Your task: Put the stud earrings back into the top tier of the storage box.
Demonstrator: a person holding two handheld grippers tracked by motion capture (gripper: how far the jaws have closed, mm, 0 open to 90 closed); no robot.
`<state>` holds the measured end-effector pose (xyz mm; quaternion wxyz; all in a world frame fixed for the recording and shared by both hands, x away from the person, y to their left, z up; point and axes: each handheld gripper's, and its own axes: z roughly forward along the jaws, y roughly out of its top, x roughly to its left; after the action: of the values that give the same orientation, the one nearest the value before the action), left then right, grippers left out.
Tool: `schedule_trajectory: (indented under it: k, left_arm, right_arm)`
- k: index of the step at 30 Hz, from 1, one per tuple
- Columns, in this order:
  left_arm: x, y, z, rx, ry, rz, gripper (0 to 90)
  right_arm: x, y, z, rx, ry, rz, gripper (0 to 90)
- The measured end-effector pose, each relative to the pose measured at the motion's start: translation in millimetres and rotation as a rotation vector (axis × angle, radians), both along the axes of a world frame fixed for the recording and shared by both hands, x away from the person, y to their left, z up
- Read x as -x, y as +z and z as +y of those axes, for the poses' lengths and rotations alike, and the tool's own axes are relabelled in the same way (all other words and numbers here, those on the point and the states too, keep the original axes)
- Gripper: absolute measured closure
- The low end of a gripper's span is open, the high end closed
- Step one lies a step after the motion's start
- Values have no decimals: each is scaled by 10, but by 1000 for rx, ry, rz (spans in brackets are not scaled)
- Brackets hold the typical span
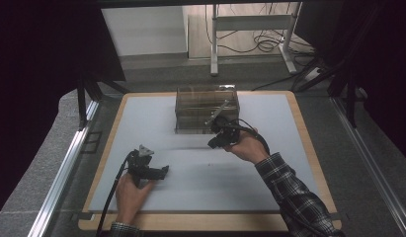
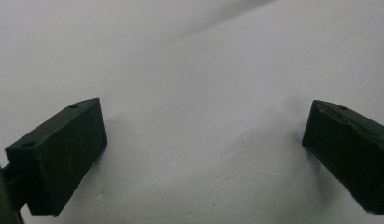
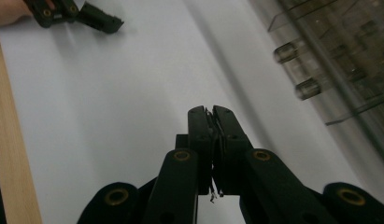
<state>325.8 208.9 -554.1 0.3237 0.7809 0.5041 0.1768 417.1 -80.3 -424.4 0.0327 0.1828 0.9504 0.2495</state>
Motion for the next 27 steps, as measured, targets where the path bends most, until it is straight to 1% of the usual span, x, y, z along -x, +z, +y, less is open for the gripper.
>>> schedule_trajectory:
  k: [7, 9, 10, 15, 16, 18, 21, 22, 23, 26, 27]
  left_arm:
    - [0, 0, 0, 0, 0, 0, 0]
    - [0, 0, 0, 0, 0, 0, 0]
    - [0, 0, 0, 0, 0, 0, 0]
    - [0, -2, -3, 4, 3, -2, 0]
    - [0, 0, 0, 1, 0, 0, 0]
    - [1, -2, -4, 6, 5, -1, 0]
    - [1, 1, 1, -1, -1, 3, 0]
    - [1, 1, 1, -1, -1, 3, 0]
    - [1, 2, 2, -1, -2, 3, 0]
    - [1, 1, 1, 0, -1, 3, 0]
    - [1, 1, 1, -1, -2, 3, 0]
  right_arm:
    - [-81, 106, 3, -19, -23, -24, 851]
    - [-131, 157, 10, -31, -36, -42, 850]
    - [-131, 157, 10, -31, -36, -42, 850]
    - [-253, 208, 17, -62, -80, -74, 850]
    - [-253, 208, 17, -62, -80, -74, 850]
    - [-307, 215, 19, -77, -102, -85, 850]
    - [-400, 202, 39, -94, -132, -104, 849]
    - [-400, 202, 39, -94, -132, -104, 849]
    - [-439, 184, 55, -97, -143, -116, 849]
    - [-471, 160, 68, -97, -153, -120, 849]
    - [-511, 116, 80, -98, -163, -126, 849]
